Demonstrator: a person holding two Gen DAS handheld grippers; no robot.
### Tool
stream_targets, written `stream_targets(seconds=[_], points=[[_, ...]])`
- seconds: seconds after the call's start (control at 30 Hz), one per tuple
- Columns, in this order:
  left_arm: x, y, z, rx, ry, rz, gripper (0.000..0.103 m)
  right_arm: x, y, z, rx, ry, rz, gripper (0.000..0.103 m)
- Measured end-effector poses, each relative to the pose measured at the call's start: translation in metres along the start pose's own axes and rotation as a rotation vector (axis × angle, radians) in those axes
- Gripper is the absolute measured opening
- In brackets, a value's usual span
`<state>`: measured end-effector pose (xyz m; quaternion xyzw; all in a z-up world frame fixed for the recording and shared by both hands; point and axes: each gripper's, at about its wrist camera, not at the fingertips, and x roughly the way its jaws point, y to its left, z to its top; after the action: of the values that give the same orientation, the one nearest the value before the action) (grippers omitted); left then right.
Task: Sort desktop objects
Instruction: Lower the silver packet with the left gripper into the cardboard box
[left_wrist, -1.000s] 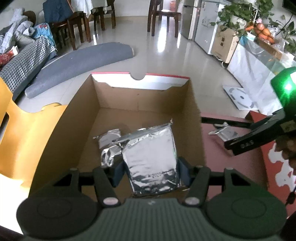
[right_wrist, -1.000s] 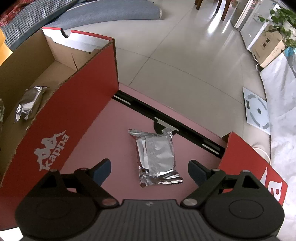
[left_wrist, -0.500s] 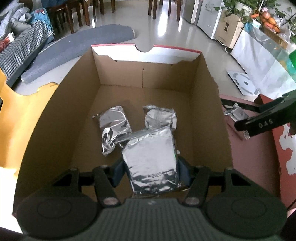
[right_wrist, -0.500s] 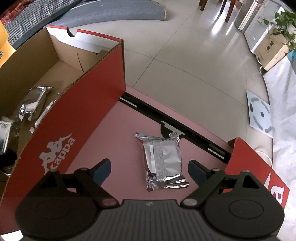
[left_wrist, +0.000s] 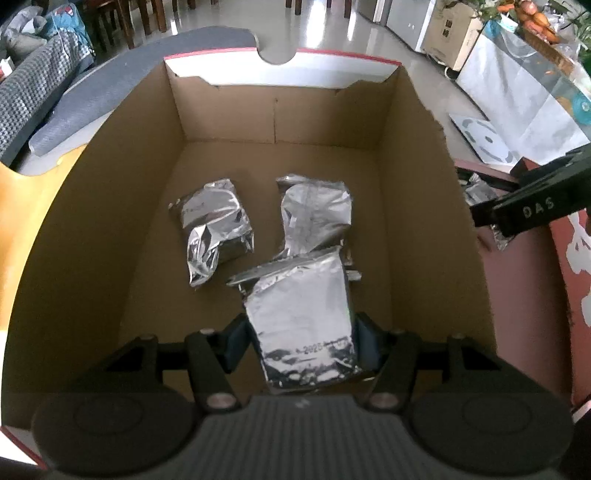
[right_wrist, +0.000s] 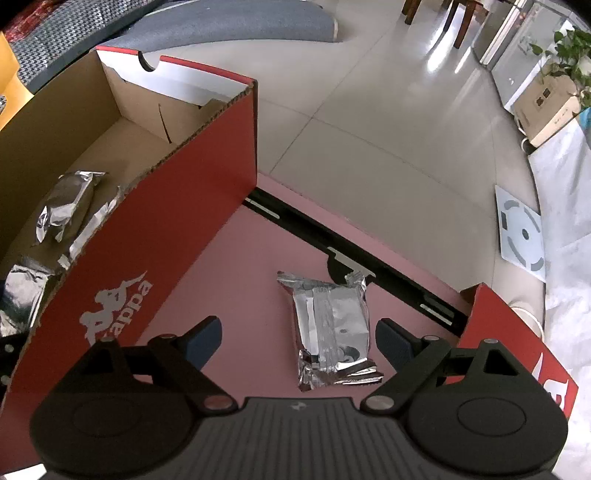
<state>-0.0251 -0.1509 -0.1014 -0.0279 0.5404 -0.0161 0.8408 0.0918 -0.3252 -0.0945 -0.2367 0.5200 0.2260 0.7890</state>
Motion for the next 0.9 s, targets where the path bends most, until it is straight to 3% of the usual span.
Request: stream_targets(seconds=[0.5,0.77,0.9], points=[[0.0,0.007,0.013,0.001,0.036,-0.022,0.058,0.004,0.003,0.003,-0.009,0.009,0.01,0.09],[0.016,0.001,0.02,0.062,0.108,-0.03,0.057,0.001,0.003,0.005,-0.003,-0.005,0.02,0.09],[0.017,-0.004,0.028,0.107,0.107,-0.009,0.057,0.0,0.003,0.007,0.0,-0.011,0.029,0.09]])
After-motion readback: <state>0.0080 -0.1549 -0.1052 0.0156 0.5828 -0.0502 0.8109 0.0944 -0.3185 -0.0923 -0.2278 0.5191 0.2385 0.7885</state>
